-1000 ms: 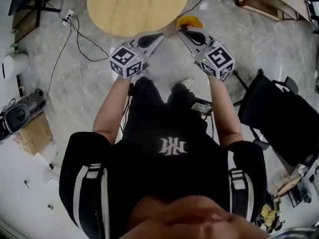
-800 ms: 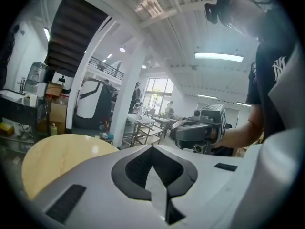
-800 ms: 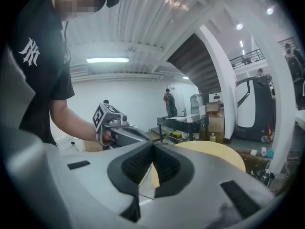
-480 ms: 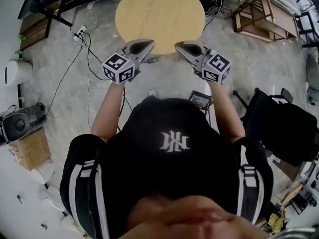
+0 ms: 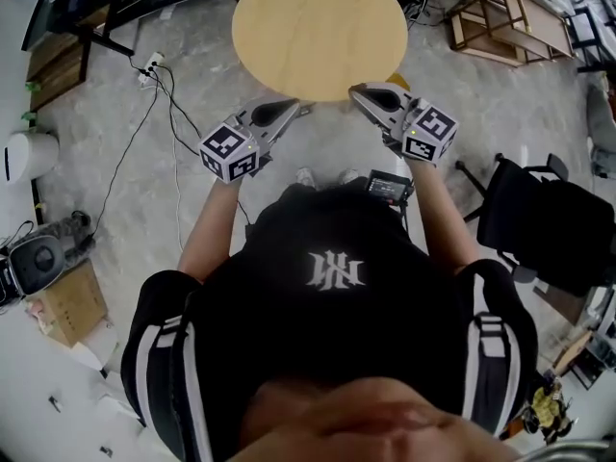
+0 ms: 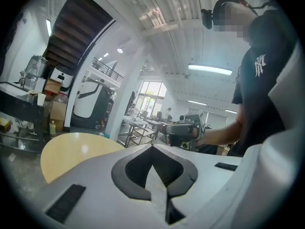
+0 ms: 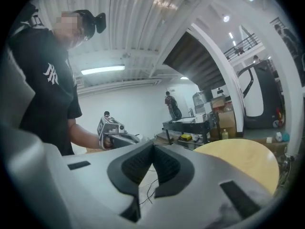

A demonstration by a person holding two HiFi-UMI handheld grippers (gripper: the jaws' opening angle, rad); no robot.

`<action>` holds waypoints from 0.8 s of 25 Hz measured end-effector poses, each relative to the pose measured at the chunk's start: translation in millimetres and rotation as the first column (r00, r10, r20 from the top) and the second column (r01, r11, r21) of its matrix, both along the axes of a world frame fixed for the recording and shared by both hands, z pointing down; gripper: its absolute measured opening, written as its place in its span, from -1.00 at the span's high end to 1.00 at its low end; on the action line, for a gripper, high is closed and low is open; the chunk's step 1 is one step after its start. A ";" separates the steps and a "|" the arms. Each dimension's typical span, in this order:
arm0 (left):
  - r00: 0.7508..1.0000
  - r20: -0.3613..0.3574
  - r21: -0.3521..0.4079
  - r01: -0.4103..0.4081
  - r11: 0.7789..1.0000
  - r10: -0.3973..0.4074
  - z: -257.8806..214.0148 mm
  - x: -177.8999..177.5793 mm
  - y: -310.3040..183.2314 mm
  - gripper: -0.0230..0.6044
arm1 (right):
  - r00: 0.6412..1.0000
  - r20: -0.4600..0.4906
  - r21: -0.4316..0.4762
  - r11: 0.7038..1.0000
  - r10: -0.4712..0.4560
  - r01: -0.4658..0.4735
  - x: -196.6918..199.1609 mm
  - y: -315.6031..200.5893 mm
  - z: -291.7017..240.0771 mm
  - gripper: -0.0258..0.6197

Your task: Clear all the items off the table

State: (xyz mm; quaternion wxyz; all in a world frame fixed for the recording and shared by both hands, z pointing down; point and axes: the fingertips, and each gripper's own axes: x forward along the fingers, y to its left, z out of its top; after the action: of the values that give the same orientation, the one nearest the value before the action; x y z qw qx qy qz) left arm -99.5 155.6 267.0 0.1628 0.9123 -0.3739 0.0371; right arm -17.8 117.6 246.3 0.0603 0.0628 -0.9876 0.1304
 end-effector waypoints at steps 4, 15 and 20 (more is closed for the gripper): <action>0.999 -0.046 -0.014 -0.027 1.000 0.026 7.2 32.6 -1.1 0.89 | 0.996 -0.016 0.020 0.996 -0.088 0.089 5.0 15.6 4.9 0.92; 0.996 -0.055 0.009 -0.064 0.998 0.065 -15.3 46.9 8.6 0.89 | 0.978 0.061 0.063 0.979 -0.199 0.195 4.6 20.1 -17.7 0.92; 0.994 -0.048 0.025 -0.095 0.995 0.096 -20.4 65.0 9.2 0.89 | 0.975 0.084 0.063 0.977 -0.207 0.202 11.8 26.2 -18.4 0.92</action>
State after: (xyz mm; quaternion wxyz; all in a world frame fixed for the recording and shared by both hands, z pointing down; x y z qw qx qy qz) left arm -34.5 164.8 246.6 0.1597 0.9315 -0.3262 0.0181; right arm -6.0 143.8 227.8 0.0270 -0.0434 -0.9937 0.0993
